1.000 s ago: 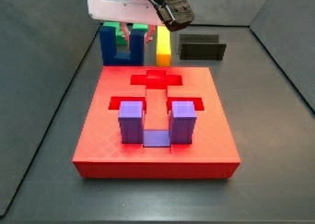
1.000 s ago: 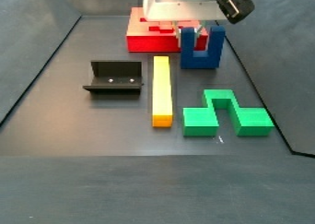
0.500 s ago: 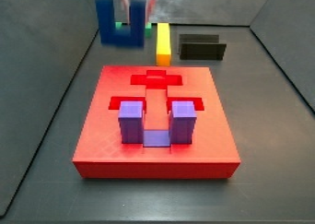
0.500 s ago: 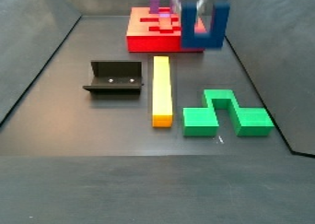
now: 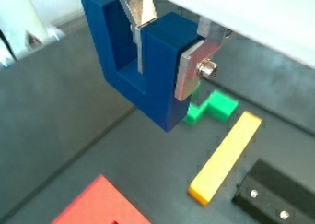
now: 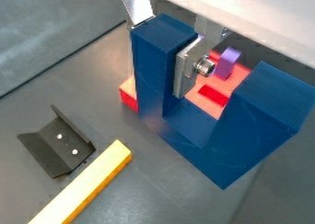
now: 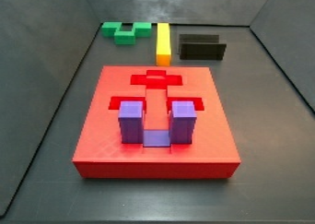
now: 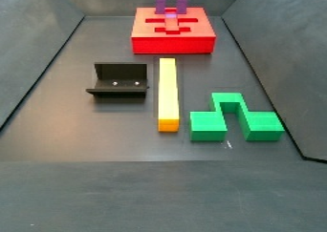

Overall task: Pick up the blue object. Move up. Move to above the board. Insert the blue object.
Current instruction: Move to above the board, then insert the blue object.

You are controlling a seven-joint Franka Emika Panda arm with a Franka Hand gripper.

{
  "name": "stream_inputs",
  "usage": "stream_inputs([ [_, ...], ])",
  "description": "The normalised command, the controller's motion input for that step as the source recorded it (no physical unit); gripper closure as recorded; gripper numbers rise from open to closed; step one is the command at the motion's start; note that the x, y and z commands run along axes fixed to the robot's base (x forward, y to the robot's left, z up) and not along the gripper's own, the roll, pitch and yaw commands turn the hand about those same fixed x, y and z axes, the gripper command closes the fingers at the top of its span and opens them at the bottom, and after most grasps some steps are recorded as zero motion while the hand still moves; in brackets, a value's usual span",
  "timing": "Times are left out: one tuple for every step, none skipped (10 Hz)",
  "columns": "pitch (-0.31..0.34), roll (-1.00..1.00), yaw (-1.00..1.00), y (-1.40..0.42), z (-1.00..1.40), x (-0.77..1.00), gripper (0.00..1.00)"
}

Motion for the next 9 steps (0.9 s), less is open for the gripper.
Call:
stream_inputs([
  [0.056, 0.04, 0.16, -1.40, 0.35, 0.36, 1.00],
  [0.033, 0.11, 0.14, -1.40, 0.31, 0.37, 1.00],
  [0.083, 0.14, 0.11, -1.40, 0.30, 0.39, 1.00],
  [0.123, 0.08, 0.05, -1.40, 0.31, 0.46, 1.00],
  [0.153, 0.07, 0.04, -1.40, 0.32, 0.51, 1.00],
  [0.163, 0.10, 0.02, -0.61, 0.14, 0.25, 1.00],
  [0.141, 0.07, 0.02, -0.26, 0.07, 0.16, 1.00],
  [0.000, 0.04, 0.00, 0.00, 0.00, 0.00, 1.00],
  [0.000, 0.01, 0.00, 0.00, 0.00, 0.00, 1.00],
])
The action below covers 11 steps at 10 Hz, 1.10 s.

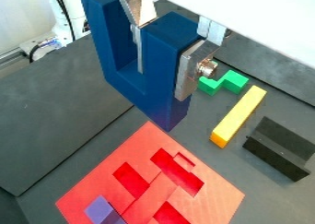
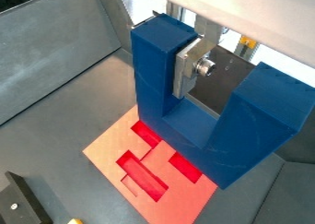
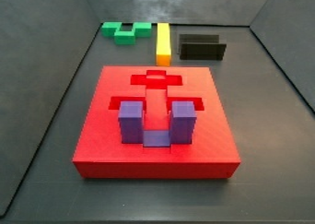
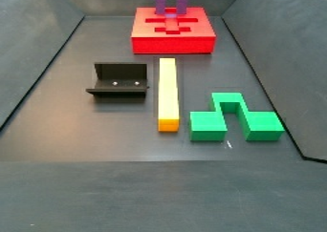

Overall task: Pick up the blue object. Move up. Move to above the board. Insert the blue object.
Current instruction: Insert the blue object.

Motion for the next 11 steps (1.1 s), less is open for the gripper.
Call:
stream_inputs([
  [0.000, 0.05, -0.04, -0.15, -0.23, 0.26, 1.00],
  [-0.024, 0.00, -0.07, -0.11, -0.50, 0.54, 1.00],
  [-0.073, -0.08, -0.09, -0.09, -0.63, 0.69, 1.00],
  [-0.091, -0.09, -0.07, 0.00, -0.67, 0.76, 1.00],
  [-0.074, -0.01, 0.00, 0.00, -0.69, 0.73, 1.00],
  [-0.077, 0.00, 0.00, 0.03, -0.77, 0.56, 1.00],
  [-0.114, 0.00, -0.06, 0.00, -0.99, 0.34, 1.00],
  [-0.163, -0.05, 0.00, 0.08, -0.86, 0.17, 1.00],
  [-0.206, 0.00, 0.00, 0.08, -0.79, 0.12, 1.00],
  [-0.310, 0.03, 0.00, 0.16, -0.57, -0.04, 1.00],
  [-0.370, 0.10, 0.00, 0.10, -0.45, -0.16, 1.00],
])
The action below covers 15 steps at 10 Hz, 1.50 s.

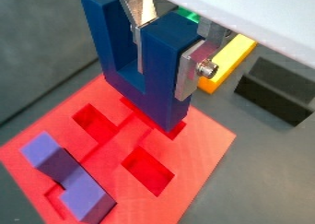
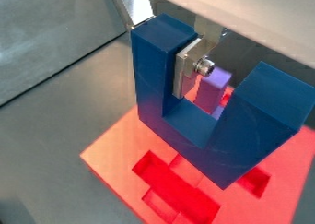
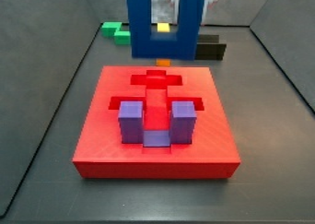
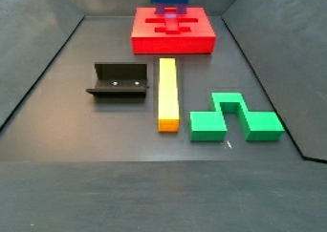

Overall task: Pick up the blue object. Move up. Move to above the board. Insert the blue object.
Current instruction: Insert the blue object.

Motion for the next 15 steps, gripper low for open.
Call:
stream_inputs([
  [-0.390, 0.18, 0.00, 0.09, -0.33, -0.22, 1.00],
  [-0.387, 0.17, 0.00, 0.09, -0.32, -0.10, 1.00],
  [-0.396, 0.17, 0.00, 0.16, -0.27, -0.04, 1.00],
  [-0.364, 0.21, 0.00, 0.11, -0.20, 0.02, 1.00],
  [-0.296, 0.30, 0.03, 0.11, -0.07, 0.11, 1.00],
  [-0.096, 0.18, 0.05, 0.03, -0.19, 0.17, 1.00],
  [-0.019, 0.11, 0.02, 0.08, -0.30, 0.13, 1.00],
  [0.000, 0.06, 0.03, 0.10, -0.33, 0.16, 1.00],
  [0.000, 0.00, 0.11, 0.11, -0.39, 0.08, 1.00],
  [0.000, -0.10, 0.21, 0.17, -0.38, 0.03, 1.00],
  [0.000, -0.16, 0.24, 0.18, -0.31, 0.00, 1.00],
  [0.000, -0.08, 0.21, 0.10, -0.25, 0.02, 1.00],
  [0.000, 0.00, 0.12, 0.05, -0.19, -0.02, 1.00],
  [0.000, -0.01, 0.06, 0.03, -0.11, -0.13, 1.00],
  [0.000, -0.02, 0.07, 0.00, -0.03, -0.16, 1.00],
])
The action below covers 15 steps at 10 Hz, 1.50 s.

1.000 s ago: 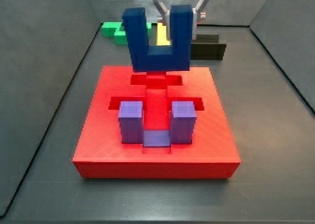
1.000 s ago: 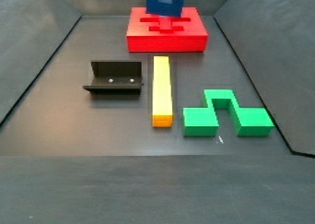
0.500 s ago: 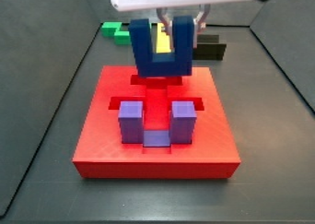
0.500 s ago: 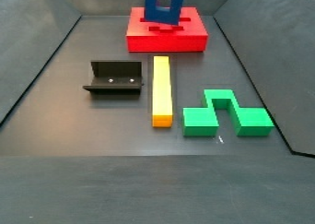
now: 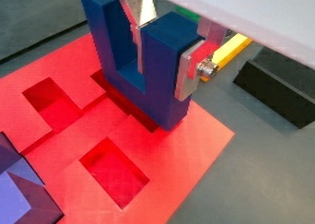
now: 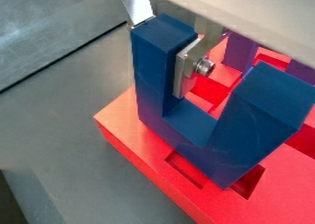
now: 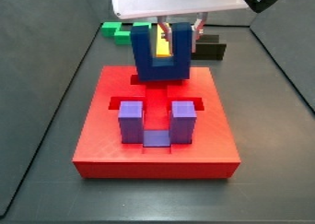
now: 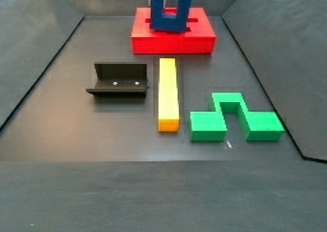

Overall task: Pick up the blue object. Move up. Move to above the board. Insert the blue object.
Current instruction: Insert the blue object.

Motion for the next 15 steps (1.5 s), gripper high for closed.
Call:
stream_inputs([
  [0.000, 0.00, 0.06, -0.07, -0.01, -0.10, 1.00],
  [0.000, 0.00, 0.03, -0.05, -0.01, -0.13, 1.00],
  [-0.004, 0.00, 0.01, -0.09, 0.00, -0.18, 1.00],
  [-0.007, 0.00, 0.01, -0.19, -0.03, -0.11, 1.00],
  [-0.033, 0.08, 0.00, -0.27, -0.11, -0.10, 1.00],
  [-0.024, 0.03, 0.00, -0.09, -0.20, -0.10, 1.00],
  [-0.023, 0.00, 0.00, 0.06, -0.24, -0.09, 1.00],
  [-0.003, 0.00, 0.00, 0.20, -0.23, 0.00, 1.00],
  [0.000, 0.04, 0.00, 0.23, -0.20, 0.00, 1.00],
  [-0.003, 0.11, 0.00, 0.24, -0.20, -0.01, 1.00],
  [0.000, 0.07, 0.00, 0.28, -0.19, -0.01, 1.00],
  [-0.016, 0.04, 0.00, 0.00, -0.27, -0.02, 1.00],
  [-0.056, 0.21, -0.04, -0.26, -0.33, 0.00, 1.00],
  [-0.084, 0.35, -0.05, -0.49, -0.34, -0.05, 1.00],
  [-0.091, 0.29, -0.05, -0.46, -0.35, -0.01, 1.00],
])
